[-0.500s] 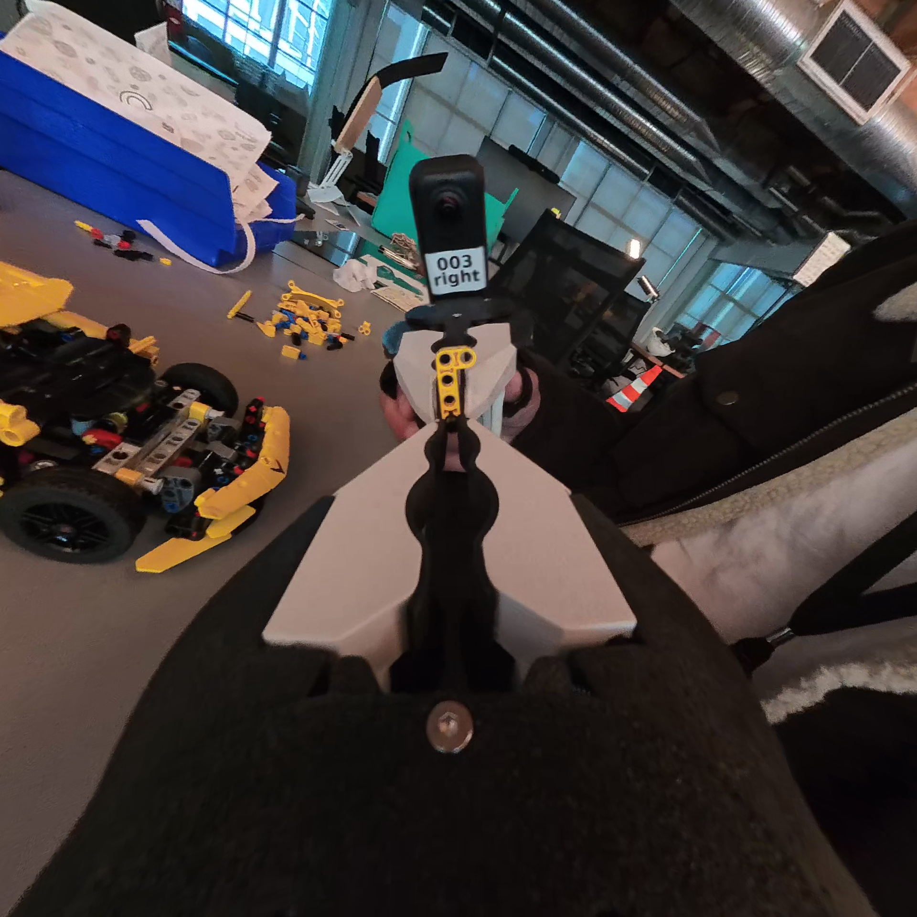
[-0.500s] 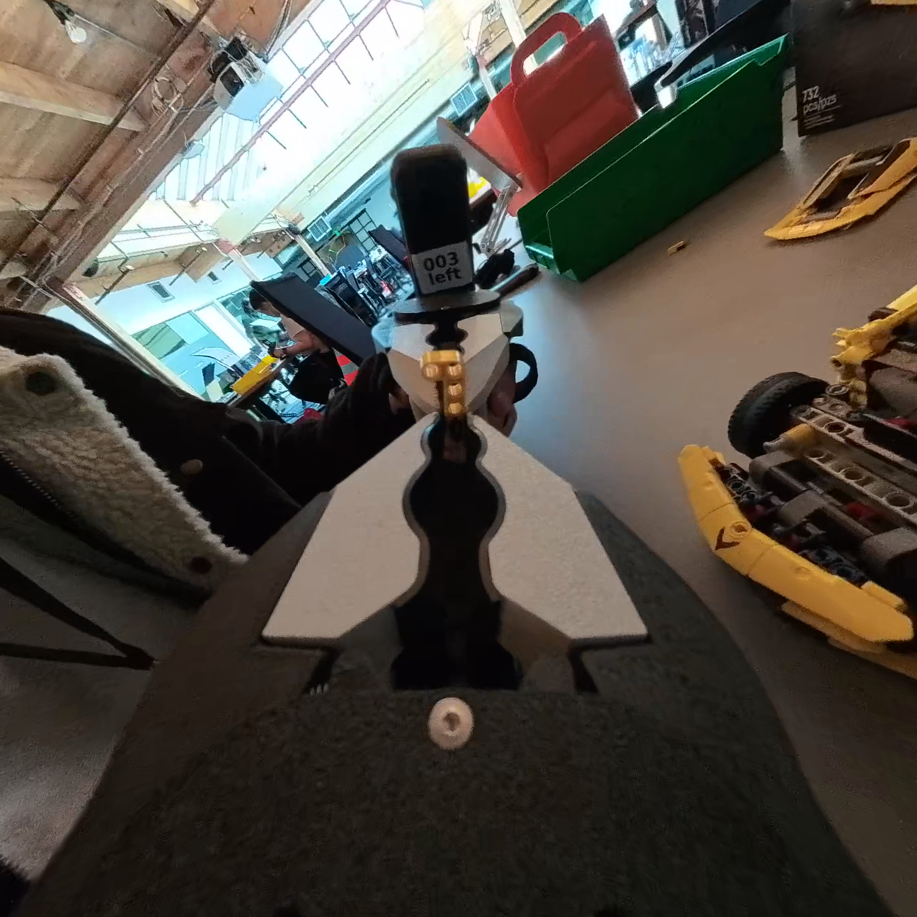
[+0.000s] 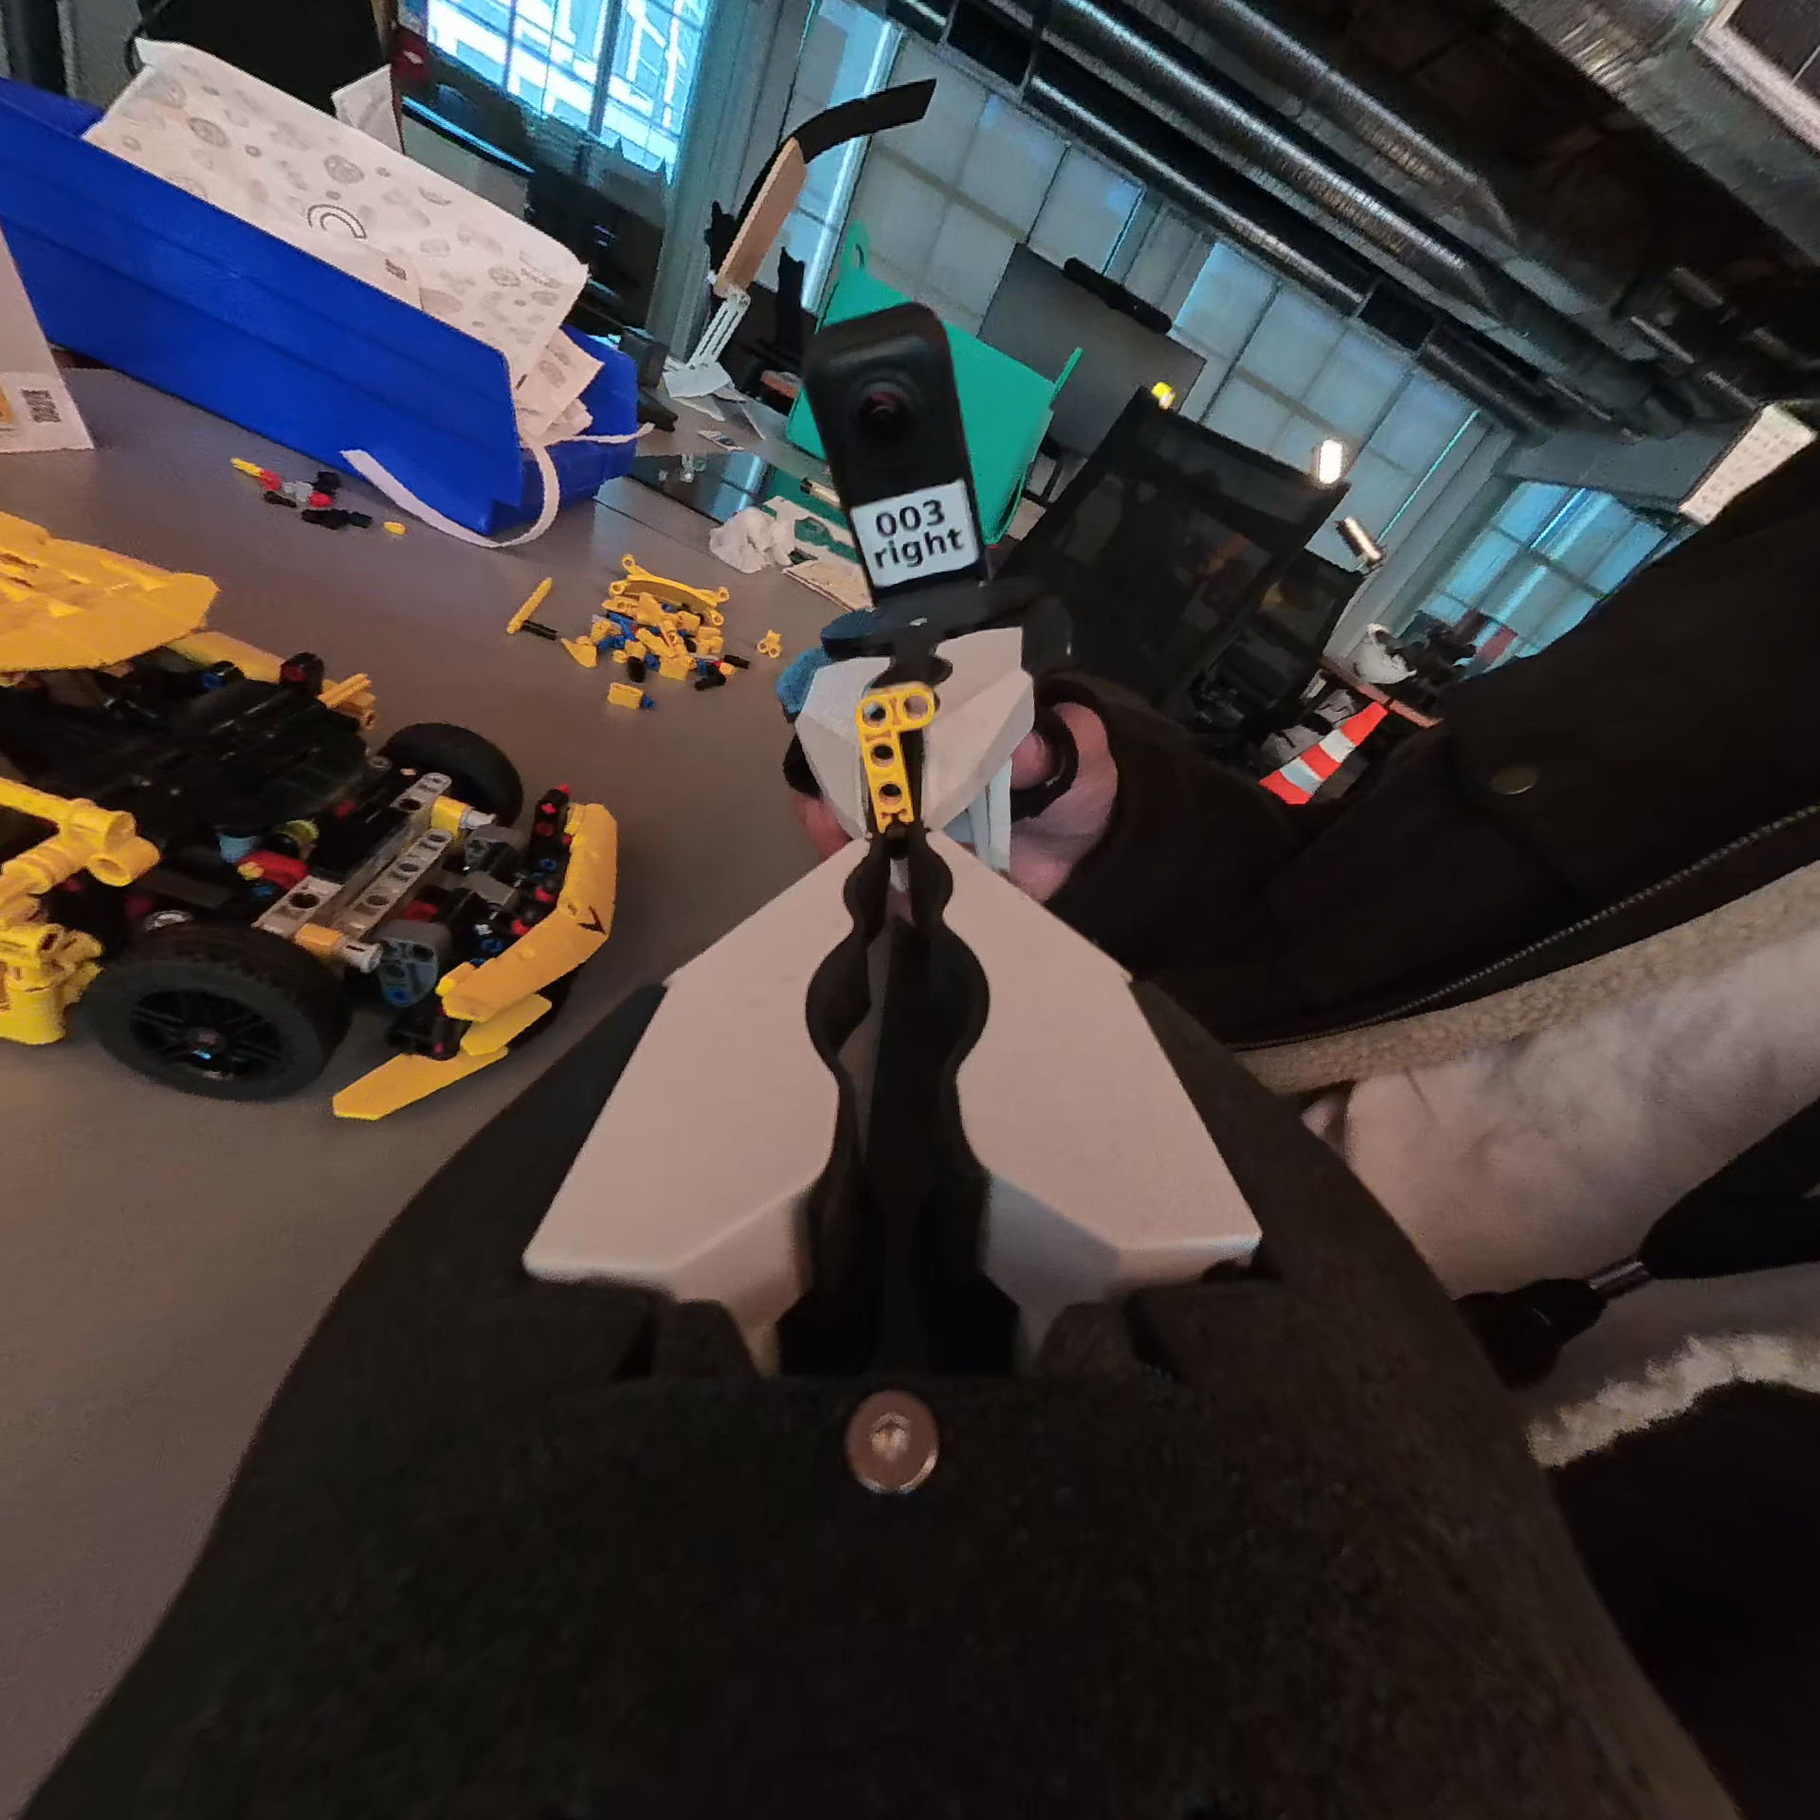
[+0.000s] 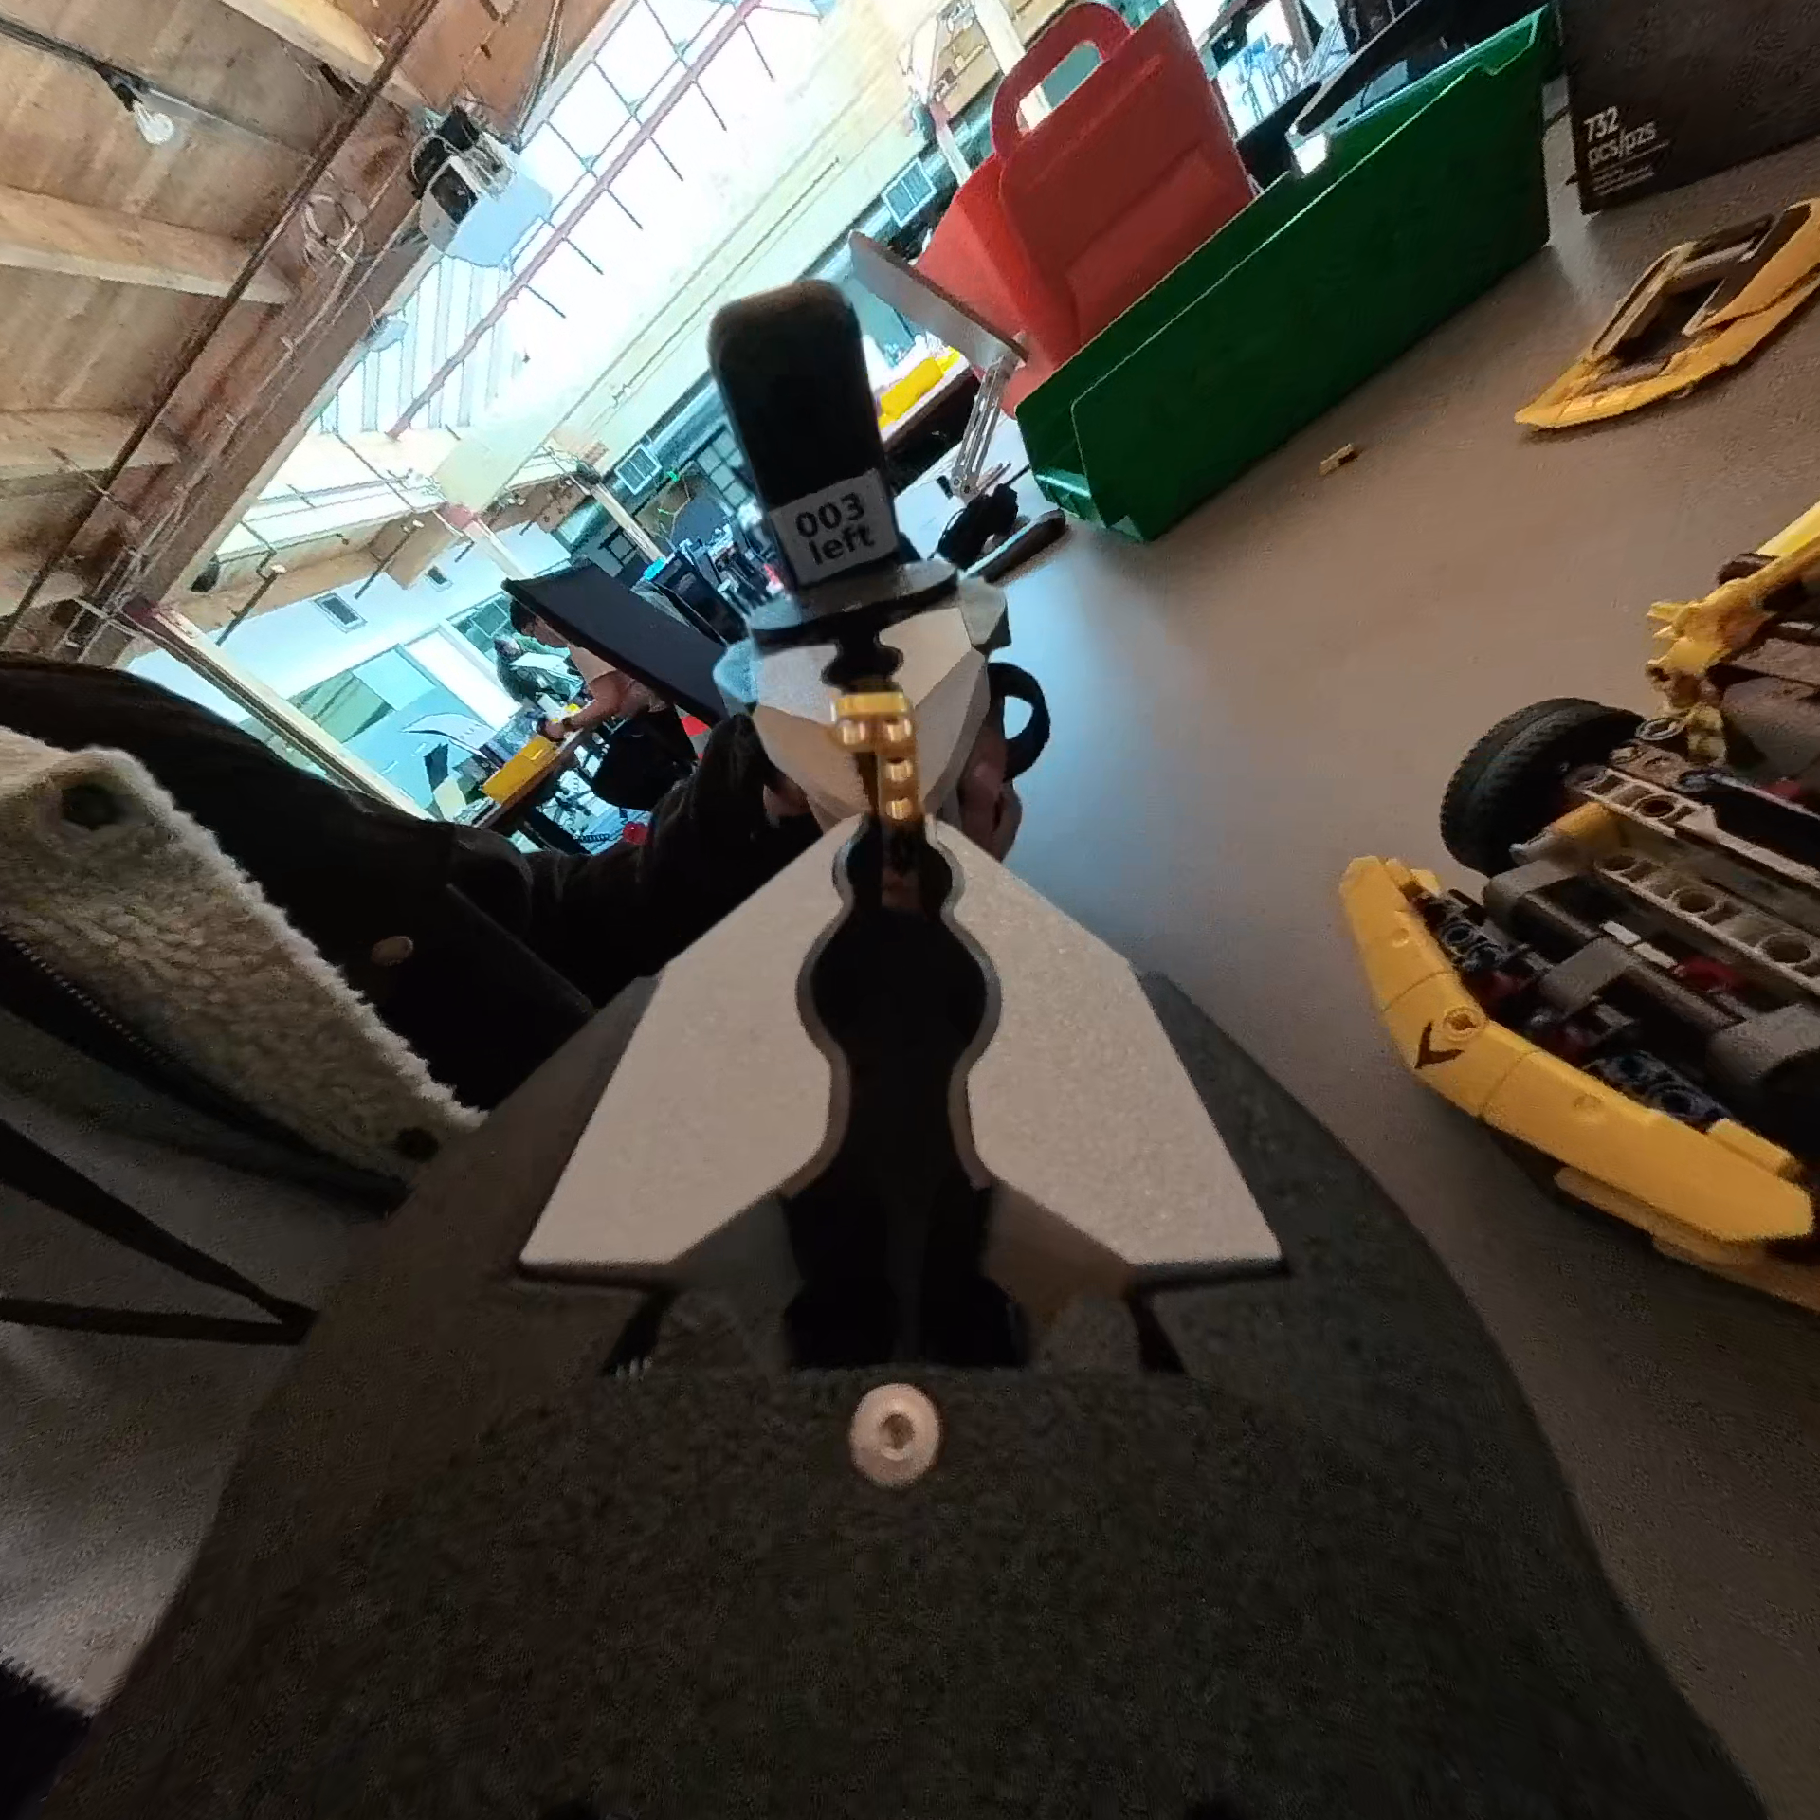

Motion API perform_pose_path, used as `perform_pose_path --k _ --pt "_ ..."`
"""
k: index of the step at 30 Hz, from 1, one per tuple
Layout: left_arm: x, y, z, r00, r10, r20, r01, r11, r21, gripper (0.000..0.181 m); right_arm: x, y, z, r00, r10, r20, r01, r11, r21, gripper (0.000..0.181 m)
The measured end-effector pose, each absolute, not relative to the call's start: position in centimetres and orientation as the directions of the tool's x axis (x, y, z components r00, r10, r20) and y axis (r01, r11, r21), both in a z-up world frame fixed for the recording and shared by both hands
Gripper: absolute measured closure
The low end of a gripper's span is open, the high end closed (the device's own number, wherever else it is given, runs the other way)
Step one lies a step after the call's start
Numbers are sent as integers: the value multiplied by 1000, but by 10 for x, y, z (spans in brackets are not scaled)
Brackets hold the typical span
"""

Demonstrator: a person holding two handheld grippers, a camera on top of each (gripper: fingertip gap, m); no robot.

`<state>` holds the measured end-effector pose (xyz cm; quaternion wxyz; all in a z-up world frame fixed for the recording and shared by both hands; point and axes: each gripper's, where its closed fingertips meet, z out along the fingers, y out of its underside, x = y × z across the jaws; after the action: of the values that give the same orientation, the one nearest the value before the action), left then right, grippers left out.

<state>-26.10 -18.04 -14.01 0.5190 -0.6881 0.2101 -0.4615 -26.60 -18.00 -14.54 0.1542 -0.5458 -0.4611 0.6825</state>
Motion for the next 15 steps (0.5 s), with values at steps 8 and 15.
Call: perform_pose_path --k 8,15 --pt "-335 -178 -113 487 -704 517 457 -299 -838 179 -198 -84 -138 -163 802 -574 157 -553 -818 175" --pt "-271 -180 -133 442 -761 474 270 -391 -880 178 -54 66 -243 603 789 119 664 -414 -623 175"
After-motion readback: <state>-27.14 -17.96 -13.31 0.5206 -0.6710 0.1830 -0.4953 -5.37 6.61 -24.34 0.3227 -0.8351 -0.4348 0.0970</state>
